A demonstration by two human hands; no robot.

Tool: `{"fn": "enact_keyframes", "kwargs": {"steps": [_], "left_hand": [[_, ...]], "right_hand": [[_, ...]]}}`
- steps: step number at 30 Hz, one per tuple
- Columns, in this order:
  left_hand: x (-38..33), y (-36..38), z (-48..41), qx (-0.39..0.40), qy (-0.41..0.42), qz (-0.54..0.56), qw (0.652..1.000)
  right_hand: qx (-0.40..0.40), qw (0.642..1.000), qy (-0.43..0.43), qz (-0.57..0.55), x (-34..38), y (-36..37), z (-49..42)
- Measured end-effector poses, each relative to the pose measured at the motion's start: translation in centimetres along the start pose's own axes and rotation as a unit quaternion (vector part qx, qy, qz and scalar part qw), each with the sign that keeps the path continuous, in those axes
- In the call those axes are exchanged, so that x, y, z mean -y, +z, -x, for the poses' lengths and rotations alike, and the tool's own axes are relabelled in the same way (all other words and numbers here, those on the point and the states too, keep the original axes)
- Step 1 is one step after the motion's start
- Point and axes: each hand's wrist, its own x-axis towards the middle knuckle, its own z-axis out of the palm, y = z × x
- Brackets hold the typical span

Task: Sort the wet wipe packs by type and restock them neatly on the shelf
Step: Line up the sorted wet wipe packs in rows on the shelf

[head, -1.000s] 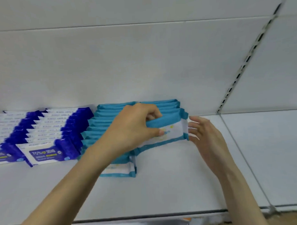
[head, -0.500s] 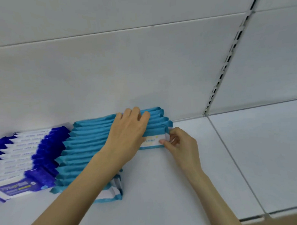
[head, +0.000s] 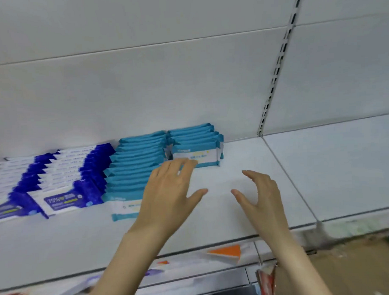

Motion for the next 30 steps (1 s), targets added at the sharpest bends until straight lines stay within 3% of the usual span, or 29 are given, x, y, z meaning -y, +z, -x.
{"fn": "enact_keyframes", "kwargs": {"steps": [3, 8, 14, 22, 30], "left_hand": [[-3.2, -0.9, 7.2, -0.023, -0.061, 0.097, 0.993], [-7.9, 0.1, 19.9, 0.024, -0.154, 0.253, 0.955], [-13.9, 0.4, 30.8, 0.074, -0.232, 0.361, 0.900], [-21.8, -0.5, 32.8, 0.108, -0.196, 0.415, 0.882], [-31.7, 1.8, 30.2, 0.132, -0.161, 0.441, 0.873]], "right_hand": [[-0.003, 0.999, -0.013, 0.050, -1.4, -2.2, 6.4], [0.004, 0.998, -0.003, 0.059, -3.1, -5.0, 18.4], [0.061, 0.994, 0.093, 0.019, -3.9, -9.3, 31.6], [-0.022, 0.983, 0.165, -0.075, -5.6, -17.0, 37.2], [-0.041, 0.979, 0.183, -0.076, -11.4, -25.4, 37.1]]}}
